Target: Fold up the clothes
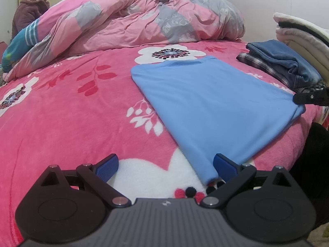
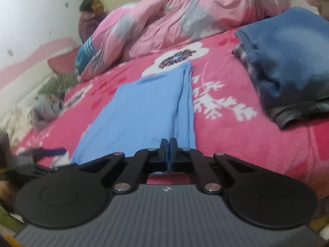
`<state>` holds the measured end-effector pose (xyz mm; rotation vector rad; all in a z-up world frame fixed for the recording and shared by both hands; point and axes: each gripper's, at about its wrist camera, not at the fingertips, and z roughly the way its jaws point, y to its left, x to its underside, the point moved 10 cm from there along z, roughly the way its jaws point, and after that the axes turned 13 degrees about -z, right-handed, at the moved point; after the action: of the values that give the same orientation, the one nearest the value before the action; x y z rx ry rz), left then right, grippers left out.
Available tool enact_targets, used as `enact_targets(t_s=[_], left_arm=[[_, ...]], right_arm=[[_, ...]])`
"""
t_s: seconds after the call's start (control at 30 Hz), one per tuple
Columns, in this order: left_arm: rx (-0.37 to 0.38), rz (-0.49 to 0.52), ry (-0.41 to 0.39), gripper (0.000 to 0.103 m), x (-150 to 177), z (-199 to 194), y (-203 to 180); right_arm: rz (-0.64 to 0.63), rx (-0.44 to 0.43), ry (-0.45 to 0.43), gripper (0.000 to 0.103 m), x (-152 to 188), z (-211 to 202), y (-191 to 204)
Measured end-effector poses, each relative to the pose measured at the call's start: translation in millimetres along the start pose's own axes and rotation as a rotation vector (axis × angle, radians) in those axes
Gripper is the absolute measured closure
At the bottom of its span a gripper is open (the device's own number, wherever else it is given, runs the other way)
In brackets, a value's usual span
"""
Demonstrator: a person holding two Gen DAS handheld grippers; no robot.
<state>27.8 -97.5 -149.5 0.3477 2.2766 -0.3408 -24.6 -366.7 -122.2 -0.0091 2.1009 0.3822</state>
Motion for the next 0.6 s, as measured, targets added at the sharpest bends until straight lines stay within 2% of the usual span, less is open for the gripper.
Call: enact_targets(t_s=[0.17,0.23,0.37,0.47,0.6], left_arm=[[0.004,-0.002,-0.001,0.003,0.1,-0.1,1.7],[0.004,-0.003,-0.002,0.003,0.2,-0.3,1.8],[0.003,-0.002,-0.002,0.003,0.1,-1.0,1.7],[0.003,-0.002,-0.002,0.003,0.0,-0.7,1.1],[0.002,-0.003,-0.002,0.003,-0.1,-0.5,1.2]], right_arm=[[0.262,0.059,-0.019,0.099,16.6,-10.7,-49.9],[0.368,0.002,-0.071,0.098,17.9,-24.9,-56.0],[0.416,-0.072,-0.078,0.098,18.7,-37.2,-42.0],[0.358,-0.085,-0.037,0.097,19.0,-31.1,-23.2],[0.144,0.005,0.041,0.085,19.4,-19.0,-3.6]])
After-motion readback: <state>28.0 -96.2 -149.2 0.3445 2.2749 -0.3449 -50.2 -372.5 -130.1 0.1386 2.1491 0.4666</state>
